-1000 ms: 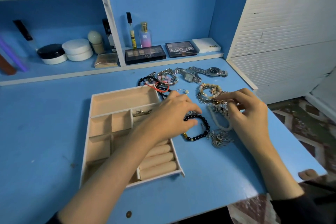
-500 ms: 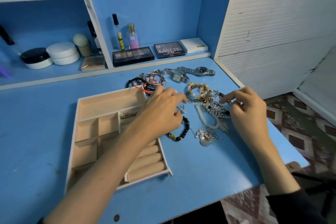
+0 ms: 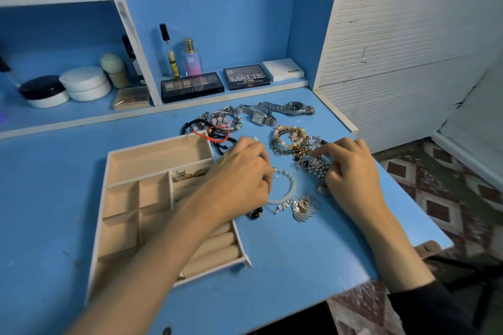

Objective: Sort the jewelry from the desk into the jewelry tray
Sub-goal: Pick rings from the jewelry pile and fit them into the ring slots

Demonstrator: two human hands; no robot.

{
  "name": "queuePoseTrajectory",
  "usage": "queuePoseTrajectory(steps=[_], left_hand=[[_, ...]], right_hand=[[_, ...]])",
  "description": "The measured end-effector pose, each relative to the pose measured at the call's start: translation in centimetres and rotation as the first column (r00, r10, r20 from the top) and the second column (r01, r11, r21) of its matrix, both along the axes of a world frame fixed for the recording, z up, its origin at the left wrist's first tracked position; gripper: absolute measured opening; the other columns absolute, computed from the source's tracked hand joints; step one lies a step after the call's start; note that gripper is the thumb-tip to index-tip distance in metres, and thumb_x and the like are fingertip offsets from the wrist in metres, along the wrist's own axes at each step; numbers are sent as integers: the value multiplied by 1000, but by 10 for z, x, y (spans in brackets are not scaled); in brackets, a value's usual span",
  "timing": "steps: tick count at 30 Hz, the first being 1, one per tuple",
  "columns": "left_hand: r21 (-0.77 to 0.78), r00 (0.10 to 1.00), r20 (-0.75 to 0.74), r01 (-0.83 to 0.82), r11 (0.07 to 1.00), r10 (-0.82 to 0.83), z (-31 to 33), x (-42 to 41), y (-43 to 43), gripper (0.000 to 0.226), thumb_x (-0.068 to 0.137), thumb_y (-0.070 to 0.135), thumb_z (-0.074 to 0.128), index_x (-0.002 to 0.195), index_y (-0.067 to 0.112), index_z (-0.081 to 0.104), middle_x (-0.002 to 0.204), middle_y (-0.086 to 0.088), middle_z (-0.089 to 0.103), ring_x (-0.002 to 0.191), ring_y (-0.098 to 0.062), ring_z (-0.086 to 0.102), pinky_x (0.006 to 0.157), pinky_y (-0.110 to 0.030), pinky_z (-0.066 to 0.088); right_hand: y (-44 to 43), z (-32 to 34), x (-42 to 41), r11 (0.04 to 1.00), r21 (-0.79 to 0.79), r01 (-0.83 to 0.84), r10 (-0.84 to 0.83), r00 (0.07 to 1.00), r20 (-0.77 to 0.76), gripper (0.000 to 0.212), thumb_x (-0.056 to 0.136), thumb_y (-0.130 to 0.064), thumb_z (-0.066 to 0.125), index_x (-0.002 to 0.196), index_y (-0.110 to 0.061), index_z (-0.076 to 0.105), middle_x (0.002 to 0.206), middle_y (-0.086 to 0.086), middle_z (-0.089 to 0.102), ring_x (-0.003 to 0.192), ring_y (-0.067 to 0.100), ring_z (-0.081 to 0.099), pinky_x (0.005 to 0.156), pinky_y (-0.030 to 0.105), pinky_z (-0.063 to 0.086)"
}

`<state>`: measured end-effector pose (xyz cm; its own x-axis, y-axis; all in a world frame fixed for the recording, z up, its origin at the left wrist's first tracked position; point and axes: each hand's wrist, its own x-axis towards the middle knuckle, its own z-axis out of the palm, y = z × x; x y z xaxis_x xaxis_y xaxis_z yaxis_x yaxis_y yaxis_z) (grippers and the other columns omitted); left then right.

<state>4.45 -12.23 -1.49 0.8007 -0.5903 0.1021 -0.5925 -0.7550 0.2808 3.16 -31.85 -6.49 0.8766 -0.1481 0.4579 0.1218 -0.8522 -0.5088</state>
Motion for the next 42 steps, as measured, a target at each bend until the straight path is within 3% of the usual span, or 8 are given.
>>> queuePoseTrajectory(steps=[3, 6, 12, 17, 20, 27, 35, 42], left_hand=[[0, 999, -17, -37, 999, 37, 1, 3, 4, 30, 82, 5, 43, 69, 23, 63, 101, 8, 51, 106, -9, 35, 94, -22, 30], [-44, 997, -50, -57, 997, 55, 1, 7, 1, 30, 81, 4, 43, 69, 25, 60, 97, 8, 51, 101, -9, 36, 92, -25, 34], [-101, 997, -55, -61, 993, 55, 0, 15, -20, 31, 88, 7, 42, 103, 25, 63, 102, 7, 51, 96, -7, 32, 91, -27, 34], [-44, 998, -55, 33, 998, -35, -7, 16, -35, 50, 87, 4, 40, 130, 29, 50, 123, 6, 50, 110, -11, 32, 99, -29, 30], [-35, 998, -31, 48, 998, -49, -10, 15, -34, 47, 87, 4, 41, 125, 27, 56, 123, 6, 50, 114, -13, 32, 103, -31, 30], [-56, 999, -37, 30, 998, -32, -4, 13, -22, 32, 86, 7, 46, 86, 27, 71, 117, 10, 51, 108, -7, 33, 99, -29, 33], [-114, 999, -41, -33, 993, 29, -5, 17, -28, 37, 88, 5, 41, 111, 25, 62, 116, 4, 53, 110, -11, 36, 93, -27, 33], [-109, 998, 2, -56, 992, 57, -5, 27, -47, 24, 92, 30, 52, 114, 25, 61, 110, 3, 55, 113, -14, 39, 82, -26, 34]], right_hand=[[1, 0, 0, 1000, -15, -10, 10, 1000, 4, 46, 65, -5, 30, 85, -15, 70, 78, 3, 54, 83, 25, 44, 69, 33, 35], [1, -1, -1, 1000, -17, -11, 11, 1000, 6, 43, 64, -5, 33, 77, -14, 72, 74, 3, 54, 80, 24, 44, 68, 37, 40], [4, 5, -6, 991, 83, -104, 102, 994, 29, 36, 57, -3, 36, 57, -15, 70, 62, -6, 53, 72, 17, 45, 63, 31, 38], [1, 5, -5, 991, 135, 7, -18, 996, 82, 37, 62, -3, 34, 70, -13, 69, 70, 3, 56, 76, 19, 44, 63, 26, 27], [0, 3, -3, 990, 131, 49, -60, 995, 80, 38, 67, 0, 36, 78, -13, 70, 76, 3, 54, 80, 17, 42, 63, 23, 23], [0, 1, -2, 995, 76, 68, -70, 997, 26, 27, 80, 3, 52, 86, -15, 71, 80, 3, 55, 85, 18, 41, 64, 25, 21], [2, 1, -1, 994, -46, 99, -99, 995, -7, 34, 77, 0, 51, 96, -17, 73, 78, 0, 47, 84, 19, 35, 69, 30, 30], [3, 2, 0, 991, -43, 130, -132, 991, -32, 19, 83, -23, 62, 98, -20, 72, 81, -1, 47, 87, 19, 37, 72, 30, 33]])
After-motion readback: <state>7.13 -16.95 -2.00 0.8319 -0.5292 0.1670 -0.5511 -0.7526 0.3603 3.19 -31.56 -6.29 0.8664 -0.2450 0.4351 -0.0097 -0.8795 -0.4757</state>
